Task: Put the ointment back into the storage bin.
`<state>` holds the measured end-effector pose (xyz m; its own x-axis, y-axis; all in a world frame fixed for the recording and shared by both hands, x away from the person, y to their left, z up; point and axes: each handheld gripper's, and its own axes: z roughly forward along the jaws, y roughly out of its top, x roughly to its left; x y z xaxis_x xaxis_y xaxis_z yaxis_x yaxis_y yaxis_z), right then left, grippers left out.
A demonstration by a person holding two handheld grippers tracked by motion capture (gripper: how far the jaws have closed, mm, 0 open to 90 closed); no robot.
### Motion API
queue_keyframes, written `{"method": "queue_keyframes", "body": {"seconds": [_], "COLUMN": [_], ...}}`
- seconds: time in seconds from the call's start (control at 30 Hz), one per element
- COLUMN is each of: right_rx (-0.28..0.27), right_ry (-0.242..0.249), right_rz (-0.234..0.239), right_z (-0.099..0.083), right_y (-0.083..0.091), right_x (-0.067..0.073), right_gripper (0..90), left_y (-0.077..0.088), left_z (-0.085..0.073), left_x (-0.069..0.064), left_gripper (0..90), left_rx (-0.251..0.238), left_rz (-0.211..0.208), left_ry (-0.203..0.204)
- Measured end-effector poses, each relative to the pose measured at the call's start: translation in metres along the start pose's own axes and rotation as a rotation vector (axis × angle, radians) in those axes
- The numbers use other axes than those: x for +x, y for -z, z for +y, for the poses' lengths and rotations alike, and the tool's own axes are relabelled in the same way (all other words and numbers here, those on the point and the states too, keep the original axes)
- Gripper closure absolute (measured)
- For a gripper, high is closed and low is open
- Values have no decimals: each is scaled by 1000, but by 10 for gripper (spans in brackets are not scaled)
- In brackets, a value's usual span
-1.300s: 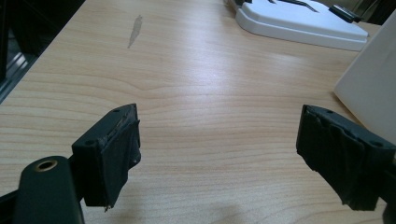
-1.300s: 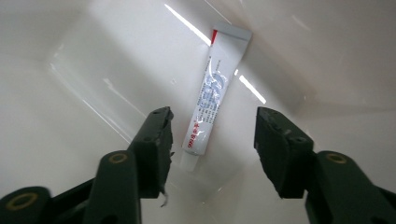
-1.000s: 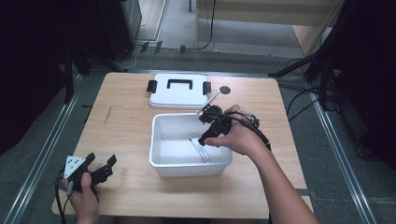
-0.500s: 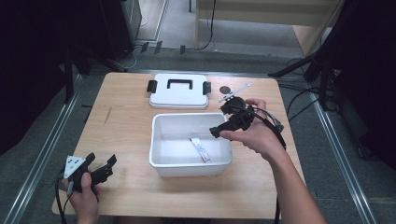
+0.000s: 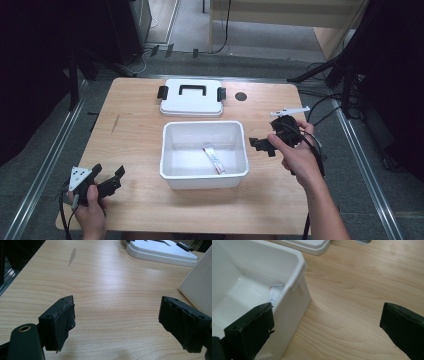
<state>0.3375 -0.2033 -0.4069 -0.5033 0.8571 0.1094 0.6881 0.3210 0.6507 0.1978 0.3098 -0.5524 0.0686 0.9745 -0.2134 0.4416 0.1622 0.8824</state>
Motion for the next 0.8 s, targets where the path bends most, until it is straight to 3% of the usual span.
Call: {"method": "queue_keyframes", "body": {"seconds": [0.3, 0.6, 0.7, 0.8], "right_rx": [-159, -238, -341, -392], "right_ry": [-90, -137, -147, -179], "right_rz": [-28, -53, -80, -98], "right_z": [-46, -90, -106, -119], "right_y": [-3, -17, -17, -17], "right_x": [-30, -47, -52, -57], "right_gripper": [48, 55, 73, 74], "left_y": [0, 0, 0, 0], "left_z": [0, 0, 0, 0], "left_x": [0, 0, 0, 0], "left_gripper": [144, 144, 144, 144], "left_rx": [-1, 0, -1, 0], "left_rz": [0, -2, -2, -2], "left_ry": [2, 4, 4, 6]}}
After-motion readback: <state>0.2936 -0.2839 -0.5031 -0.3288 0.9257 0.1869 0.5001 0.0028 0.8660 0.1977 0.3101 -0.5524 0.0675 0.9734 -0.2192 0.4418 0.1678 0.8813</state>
